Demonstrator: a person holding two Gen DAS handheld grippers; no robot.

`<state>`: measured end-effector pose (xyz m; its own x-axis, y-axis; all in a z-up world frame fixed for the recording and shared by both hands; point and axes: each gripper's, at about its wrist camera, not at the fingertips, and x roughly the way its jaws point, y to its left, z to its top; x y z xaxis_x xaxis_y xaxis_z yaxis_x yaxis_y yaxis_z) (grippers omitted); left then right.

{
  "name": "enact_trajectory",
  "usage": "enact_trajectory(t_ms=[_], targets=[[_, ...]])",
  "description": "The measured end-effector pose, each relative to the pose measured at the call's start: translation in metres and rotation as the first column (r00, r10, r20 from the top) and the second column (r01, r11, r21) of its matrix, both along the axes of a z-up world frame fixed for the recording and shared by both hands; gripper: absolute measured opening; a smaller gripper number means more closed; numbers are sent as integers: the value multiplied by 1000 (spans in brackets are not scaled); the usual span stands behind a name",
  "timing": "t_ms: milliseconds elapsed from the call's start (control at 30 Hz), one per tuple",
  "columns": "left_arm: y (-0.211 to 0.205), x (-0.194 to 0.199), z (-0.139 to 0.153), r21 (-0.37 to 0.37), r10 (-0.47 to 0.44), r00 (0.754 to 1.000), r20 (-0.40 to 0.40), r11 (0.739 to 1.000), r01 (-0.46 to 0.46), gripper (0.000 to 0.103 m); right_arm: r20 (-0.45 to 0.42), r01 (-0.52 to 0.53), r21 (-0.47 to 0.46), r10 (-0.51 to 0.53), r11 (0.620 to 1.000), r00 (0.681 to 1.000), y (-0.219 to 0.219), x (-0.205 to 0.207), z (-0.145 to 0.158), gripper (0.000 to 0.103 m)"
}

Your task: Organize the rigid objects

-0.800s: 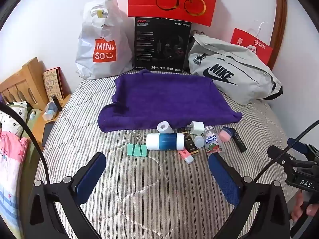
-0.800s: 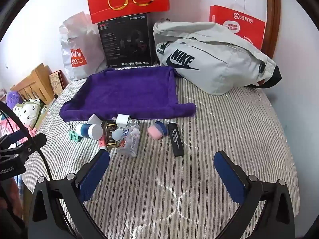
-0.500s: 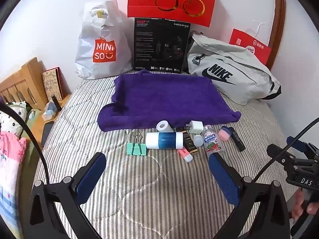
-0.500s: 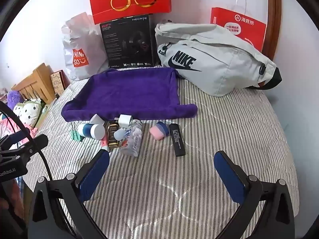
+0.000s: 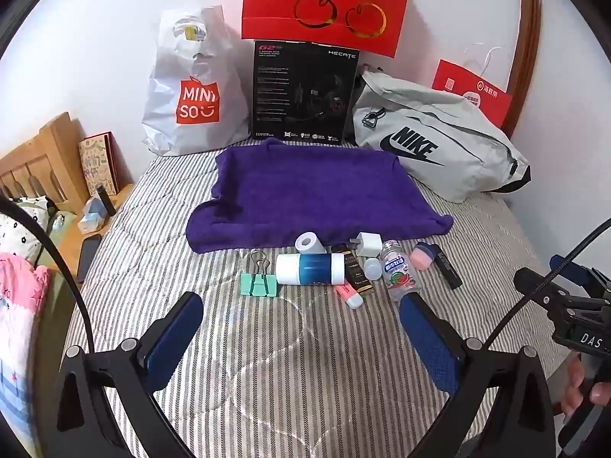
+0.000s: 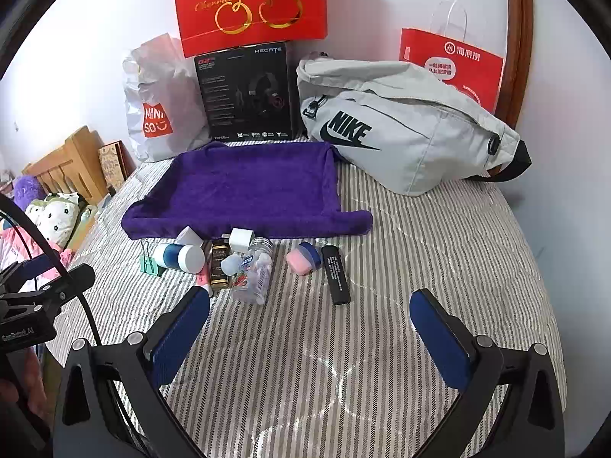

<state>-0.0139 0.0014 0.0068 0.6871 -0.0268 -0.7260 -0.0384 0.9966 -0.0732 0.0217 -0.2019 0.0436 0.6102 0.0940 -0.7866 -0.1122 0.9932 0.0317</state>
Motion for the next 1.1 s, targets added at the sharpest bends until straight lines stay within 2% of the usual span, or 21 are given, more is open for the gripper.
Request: enact_trajectory(t_ms=[1100], targets=[[6,-6,4,8,9,1000,6,1000,-9,103,15,-13,-4,13,1000,1000,-1,-11,7,103]])
